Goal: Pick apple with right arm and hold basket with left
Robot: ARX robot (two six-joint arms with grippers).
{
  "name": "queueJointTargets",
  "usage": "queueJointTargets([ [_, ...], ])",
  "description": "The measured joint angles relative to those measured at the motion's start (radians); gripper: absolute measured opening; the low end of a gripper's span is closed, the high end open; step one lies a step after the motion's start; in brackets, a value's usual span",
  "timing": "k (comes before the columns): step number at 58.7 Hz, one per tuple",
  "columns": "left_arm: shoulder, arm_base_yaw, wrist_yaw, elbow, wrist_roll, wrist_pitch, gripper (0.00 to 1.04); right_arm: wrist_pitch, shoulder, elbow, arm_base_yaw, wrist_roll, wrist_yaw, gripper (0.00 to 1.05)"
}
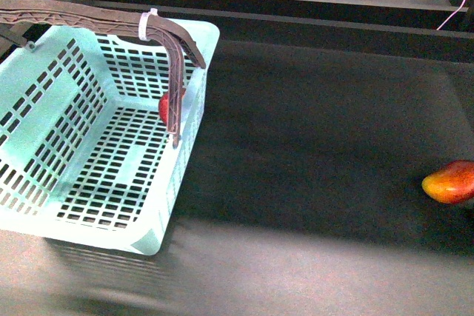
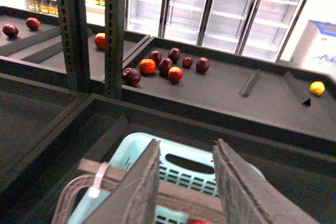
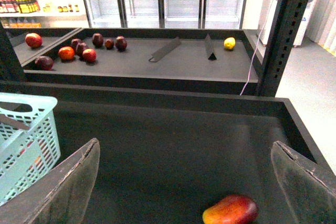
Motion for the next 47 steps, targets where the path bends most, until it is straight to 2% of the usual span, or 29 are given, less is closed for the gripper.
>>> queueJointTargets([
  [8,-0.087,0.021,0.029,-0.116,0.086,0.0,0.03,0.0,0.0,0.0,0.0,0.0,0.0,0.96],
  [19,-0.238,0.051,0.053,-0.226,0.108,-0.034,0.03,0.0,0.0,0.0,0.0,0.0,0.0,0.96],
  [24,-0.297,0.098,0.116,-0.265,0.111,-0.06,0.03,0.0,0.0,0.0,0.0,0.0,0.0,0.96],
  [29,-0.317,0.117,0.116,-0.317,0.112,-0.019,0.03,0.0,0.0,0.0,0.0,0.0,0.0,0.96],
  [47,-0.573,0.118,0.122,-0.384,0.115,-0.216,0.03,0.0,0.0,0.0,0.0,0.0,0.0,0.96],
])
